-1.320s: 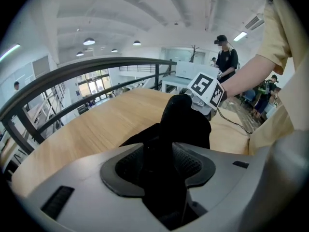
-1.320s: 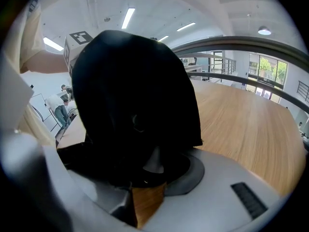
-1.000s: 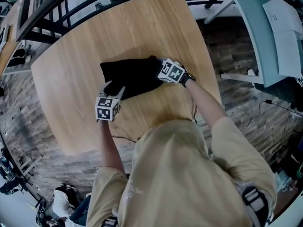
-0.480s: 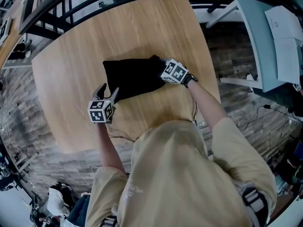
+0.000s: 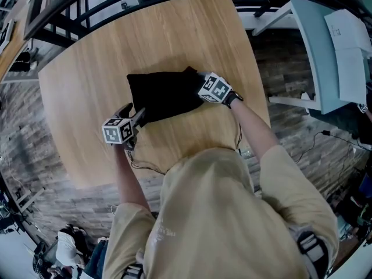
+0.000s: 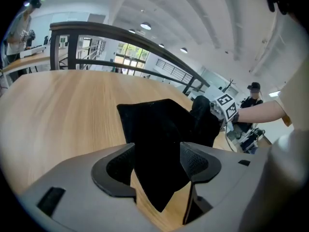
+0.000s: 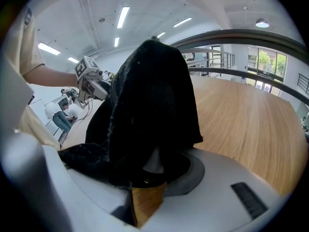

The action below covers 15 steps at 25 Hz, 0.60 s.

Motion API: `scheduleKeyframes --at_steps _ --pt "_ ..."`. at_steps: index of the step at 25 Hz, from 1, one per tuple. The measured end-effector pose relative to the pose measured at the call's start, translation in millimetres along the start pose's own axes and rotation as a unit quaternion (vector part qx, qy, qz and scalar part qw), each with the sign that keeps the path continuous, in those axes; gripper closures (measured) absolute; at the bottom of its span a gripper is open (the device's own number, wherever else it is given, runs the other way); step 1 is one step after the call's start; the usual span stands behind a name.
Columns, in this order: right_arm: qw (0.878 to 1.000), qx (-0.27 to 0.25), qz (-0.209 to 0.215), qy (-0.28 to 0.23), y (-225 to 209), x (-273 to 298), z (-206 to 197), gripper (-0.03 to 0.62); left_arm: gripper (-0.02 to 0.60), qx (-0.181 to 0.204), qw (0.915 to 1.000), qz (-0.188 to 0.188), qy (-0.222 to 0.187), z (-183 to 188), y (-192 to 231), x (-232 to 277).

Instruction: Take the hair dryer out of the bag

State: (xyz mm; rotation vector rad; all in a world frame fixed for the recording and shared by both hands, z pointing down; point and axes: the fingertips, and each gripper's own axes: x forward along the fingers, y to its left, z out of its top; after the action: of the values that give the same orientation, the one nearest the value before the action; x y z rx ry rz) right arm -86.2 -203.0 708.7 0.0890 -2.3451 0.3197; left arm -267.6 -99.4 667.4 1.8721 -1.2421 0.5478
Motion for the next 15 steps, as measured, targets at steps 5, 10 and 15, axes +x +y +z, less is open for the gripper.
scheduleKeyframes --at_steps 5,10,15 --pt "1.000 0.003 0.000 0.003 -0.7 0.2 0.2 0.491 0.368 0.003 0.9995 -0.030 0.005 0.1 -8.6 2.0" --pt "1.000 0.009 -0.001 0.003 -1.5 -0.7 2.2 0.491 0.431 0.024 0.9990 -0.037 0.011 0.4 -11.5 -3.4" --pt "1.000 0.004 -0.005 0.008 0.1 0.4 1.5 0.491 0.564 0.008 0.9996 -0.026 -0.009 1.6 -2.4 -10.2"
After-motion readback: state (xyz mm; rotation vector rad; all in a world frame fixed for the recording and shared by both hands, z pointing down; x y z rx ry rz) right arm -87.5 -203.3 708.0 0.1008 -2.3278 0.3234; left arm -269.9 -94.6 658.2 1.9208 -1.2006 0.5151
